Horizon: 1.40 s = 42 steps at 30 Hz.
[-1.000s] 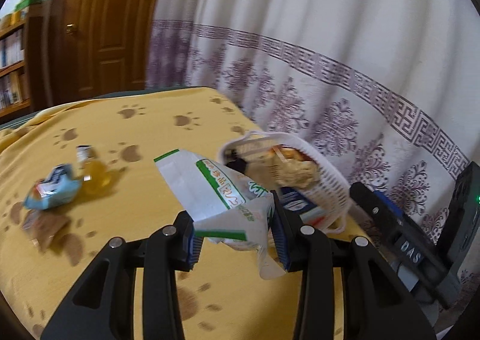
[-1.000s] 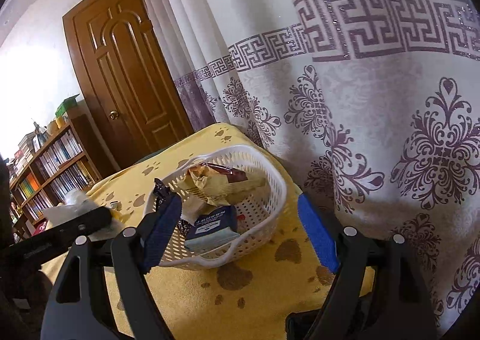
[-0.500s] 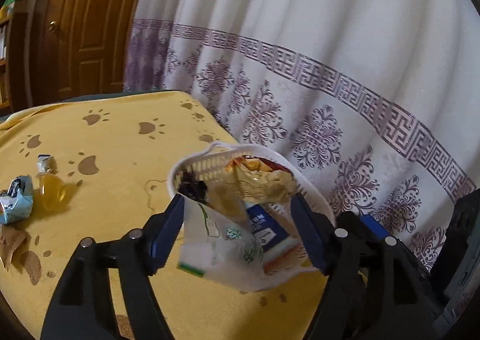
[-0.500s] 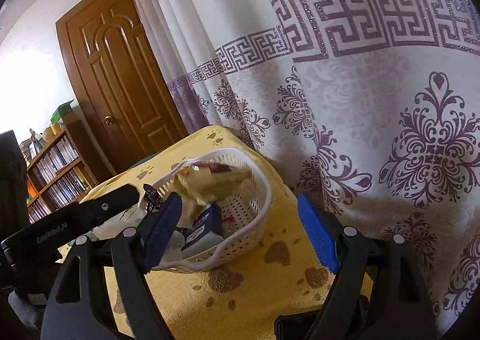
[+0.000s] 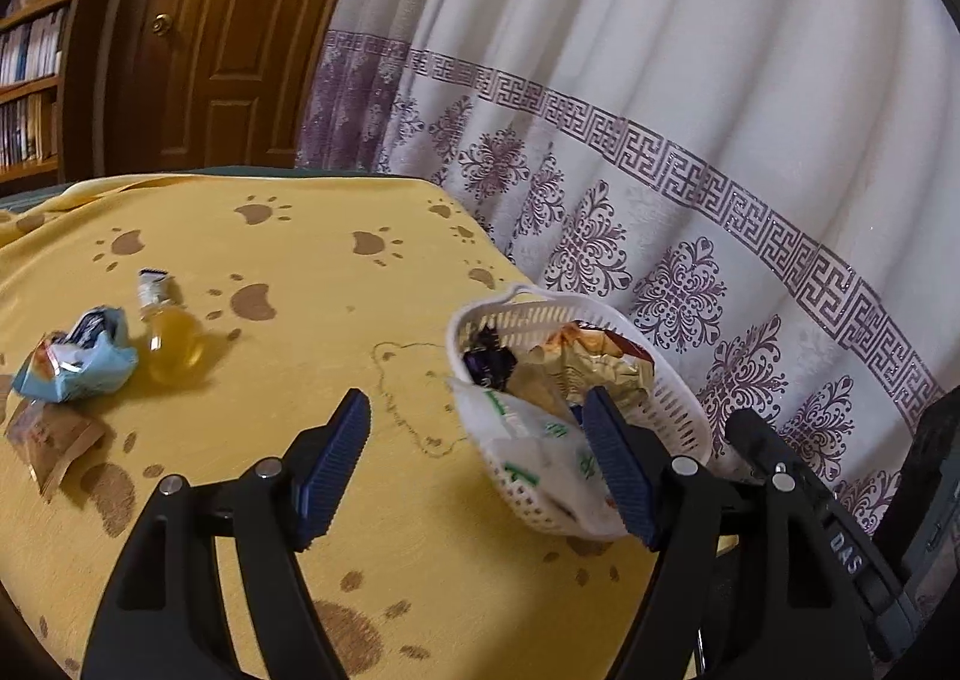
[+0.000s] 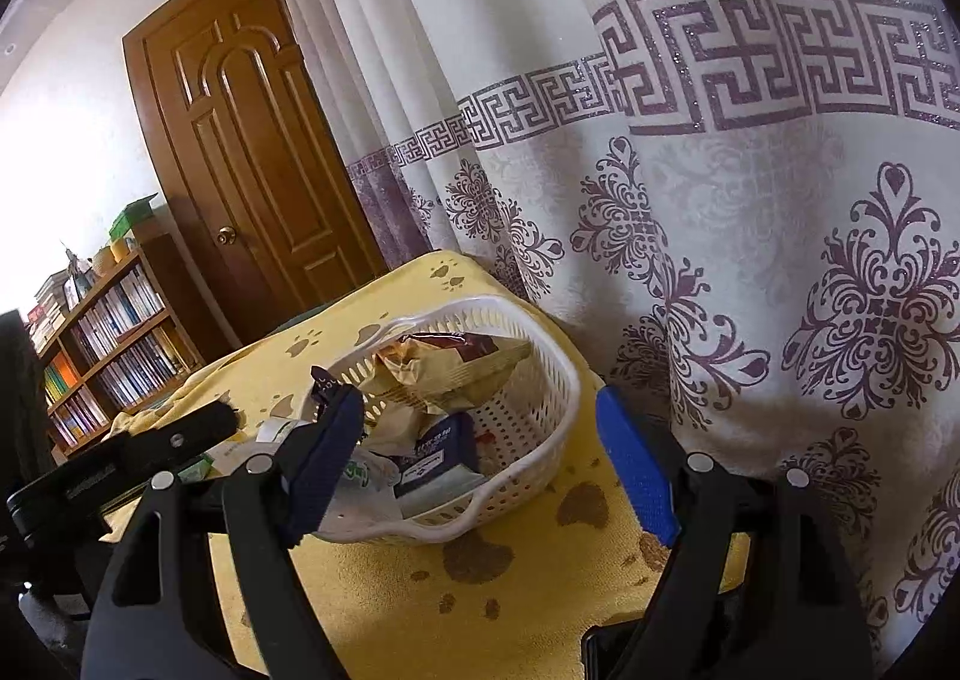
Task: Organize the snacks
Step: 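Carry the white-green bread bag into the basket and open the left tool, then grasp the brown nut pack with the left tool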
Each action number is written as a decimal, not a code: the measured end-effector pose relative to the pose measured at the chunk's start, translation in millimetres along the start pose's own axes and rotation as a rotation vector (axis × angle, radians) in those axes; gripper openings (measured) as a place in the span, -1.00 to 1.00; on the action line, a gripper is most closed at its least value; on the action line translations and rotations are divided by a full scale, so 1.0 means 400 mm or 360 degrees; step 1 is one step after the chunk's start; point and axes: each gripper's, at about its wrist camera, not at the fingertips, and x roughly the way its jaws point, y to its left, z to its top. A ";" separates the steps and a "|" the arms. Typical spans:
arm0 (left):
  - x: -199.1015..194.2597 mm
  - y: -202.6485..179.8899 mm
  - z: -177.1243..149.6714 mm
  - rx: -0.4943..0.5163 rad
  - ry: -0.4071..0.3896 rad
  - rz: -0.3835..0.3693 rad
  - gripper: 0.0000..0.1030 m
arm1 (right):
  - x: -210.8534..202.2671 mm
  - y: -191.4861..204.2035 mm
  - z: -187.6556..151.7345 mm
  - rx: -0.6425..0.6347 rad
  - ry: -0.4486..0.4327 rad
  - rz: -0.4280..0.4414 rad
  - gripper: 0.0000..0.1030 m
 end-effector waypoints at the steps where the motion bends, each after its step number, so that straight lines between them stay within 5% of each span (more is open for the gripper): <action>1: -0.005 0.008 -0.003 -0.0007 0.0001 0.0006 0.43 | 0.002 0.001 -0.001 0.0000 0.0004 0.0003 0.58; 22: 0.130 -0.006 -0.026 0.0106 0.0139 0.0203 0.45 | 0.001 0.009 -0.008 -0.0016 0.0026 0.0027 0.58; 34: 0.036 0.024 -0.021 0.0048 0.0065 0.0205 0.48 | -0.007 0.073 -0.013 -0.0093 0.0038 0.0100 0.58; 42: -0.039 0.132 -0.017 -0.0060 0.0014 0.0367 0.71 | -0.009 0.127 -0.026 -0.0158 0.0064 0.0162 0.58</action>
